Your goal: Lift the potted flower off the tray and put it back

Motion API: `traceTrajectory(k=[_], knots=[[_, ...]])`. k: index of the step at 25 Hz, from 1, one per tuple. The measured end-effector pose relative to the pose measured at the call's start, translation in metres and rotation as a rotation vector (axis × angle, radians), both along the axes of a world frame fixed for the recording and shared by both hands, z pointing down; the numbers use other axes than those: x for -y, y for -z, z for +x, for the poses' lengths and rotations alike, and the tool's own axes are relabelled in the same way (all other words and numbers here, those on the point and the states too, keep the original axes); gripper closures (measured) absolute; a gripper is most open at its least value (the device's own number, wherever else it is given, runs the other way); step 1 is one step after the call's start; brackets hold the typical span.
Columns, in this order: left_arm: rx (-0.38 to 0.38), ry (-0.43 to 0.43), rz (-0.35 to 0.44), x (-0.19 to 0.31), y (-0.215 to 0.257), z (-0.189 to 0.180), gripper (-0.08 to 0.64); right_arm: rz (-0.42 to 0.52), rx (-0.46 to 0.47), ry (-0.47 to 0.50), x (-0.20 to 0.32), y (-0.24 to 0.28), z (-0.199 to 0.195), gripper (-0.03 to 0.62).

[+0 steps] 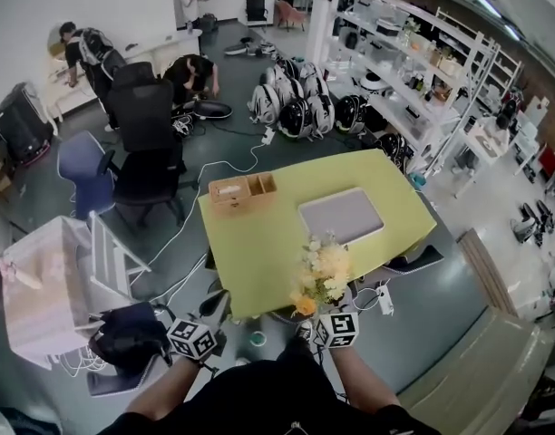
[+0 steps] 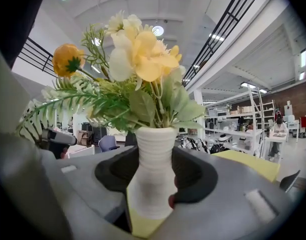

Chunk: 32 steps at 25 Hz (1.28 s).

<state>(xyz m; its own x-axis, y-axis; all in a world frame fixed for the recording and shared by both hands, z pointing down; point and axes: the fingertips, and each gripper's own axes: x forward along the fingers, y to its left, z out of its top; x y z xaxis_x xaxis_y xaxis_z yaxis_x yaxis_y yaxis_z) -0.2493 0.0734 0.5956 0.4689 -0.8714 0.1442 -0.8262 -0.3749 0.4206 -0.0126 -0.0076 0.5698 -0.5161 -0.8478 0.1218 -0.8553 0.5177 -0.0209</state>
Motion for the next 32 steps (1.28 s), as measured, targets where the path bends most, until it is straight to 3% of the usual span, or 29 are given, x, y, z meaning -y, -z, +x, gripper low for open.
traceTrajectory(k=[5, 10, 32], knots=[[0.061, -0.005, 0.045, -0.017, 0.006, -0.005, 0.552, 0.006, 0.003, -0.005, -0.015, 0.003, -0.009, 0.383], [-0.016, 0.011, 0.061, -0.026, 0.011, -0.013, 0.552, 0.012, 0.003, -0.019, -0.027, 0.003, -0.013, 0.383], [-0.026, 0.001, 0.018, -0.03, 0.0, -0.018, 0.552, -0.007, -0.007, -0.034, -0.031, -0.002, -0.014, 0.382]])
